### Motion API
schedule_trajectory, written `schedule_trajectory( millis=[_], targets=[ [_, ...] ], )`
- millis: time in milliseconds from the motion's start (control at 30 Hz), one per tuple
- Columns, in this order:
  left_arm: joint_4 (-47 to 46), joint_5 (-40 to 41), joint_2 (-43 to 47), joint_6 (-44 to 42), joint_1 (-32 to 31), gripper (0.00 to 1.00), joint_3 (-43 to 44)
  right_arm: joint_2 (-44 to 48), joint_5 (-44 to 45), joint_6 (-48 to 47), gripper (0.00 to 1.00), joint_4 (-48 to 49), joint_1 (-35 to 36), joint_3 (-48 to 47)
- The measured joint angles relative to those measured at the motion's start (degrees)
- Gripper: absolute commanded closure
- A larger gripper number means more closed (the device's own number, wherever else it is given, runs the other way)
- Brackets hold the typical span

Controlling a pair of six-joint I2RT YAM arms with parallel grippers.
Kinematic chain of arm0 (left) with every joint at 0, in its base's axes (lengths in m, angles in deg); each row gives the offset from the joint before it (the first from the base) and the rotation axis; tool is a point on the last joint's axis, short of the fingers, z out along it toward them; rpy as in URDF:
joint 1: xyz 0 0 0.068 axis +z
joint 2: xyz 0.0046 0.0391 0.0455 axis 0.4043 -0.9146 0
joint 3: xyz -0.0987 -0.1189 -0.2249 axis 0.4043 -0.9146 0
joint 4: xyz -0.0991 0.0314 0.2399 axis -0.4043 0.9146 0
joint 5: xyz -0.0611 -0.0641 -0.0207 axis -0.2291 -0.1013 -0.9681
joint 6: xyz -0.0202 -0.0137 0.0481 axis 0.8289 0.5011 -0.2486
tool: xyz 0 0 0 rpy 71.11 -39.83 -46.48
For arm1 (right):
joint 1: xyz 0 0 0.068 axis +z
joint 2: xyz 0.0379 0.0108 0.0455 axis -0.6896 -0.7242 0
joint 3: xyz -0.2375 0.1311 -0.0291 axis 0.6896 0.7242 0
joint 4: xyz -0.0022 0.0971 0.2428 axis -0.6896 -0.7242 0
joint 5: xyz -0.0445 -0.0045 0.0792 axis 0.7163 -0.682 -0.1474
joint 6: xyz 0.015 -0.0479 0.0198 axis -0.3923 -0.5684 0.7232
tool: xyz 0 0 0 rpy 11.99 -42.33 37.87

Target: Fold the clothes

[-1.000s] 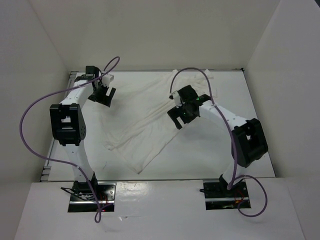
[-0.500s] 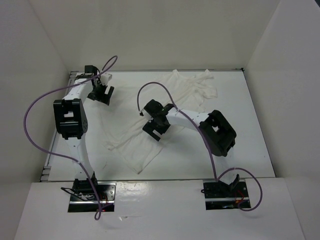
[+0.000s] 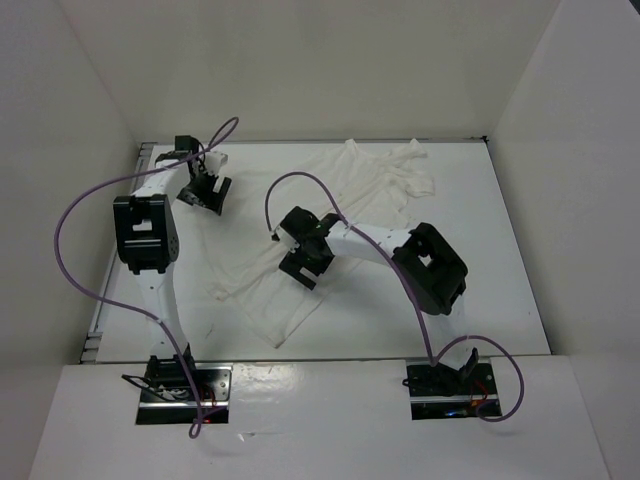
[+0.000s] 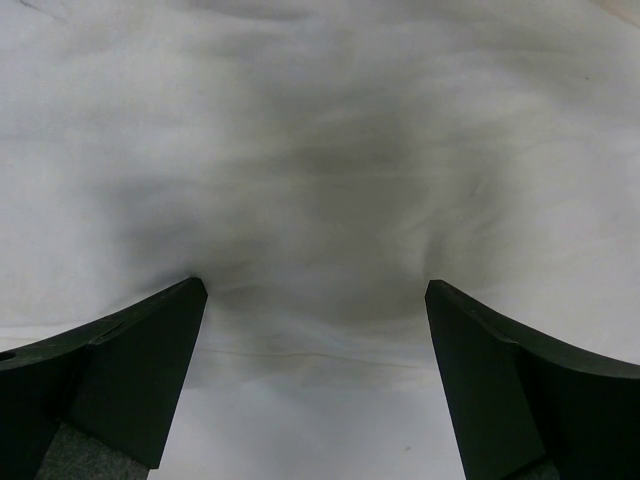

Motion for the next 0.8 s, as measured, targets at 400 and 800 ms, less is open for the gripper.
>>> schedule_trajectory(
  millis=[400, 800],
  targets=[
    [-2.4, 5.8, -0.2, -0.4, -1.6, 0.11, -2.0, 1.6, -2.2, -2.8, 0.0, 2.0, 0.0, 3.0],
    [-0.8, 8.2, 2.6, -4.0, -2.6, 0.14, -6.3, 8.1, -6.4, -6.2, 0.0, -1.4, -4.6, 12.0]
  ],
)
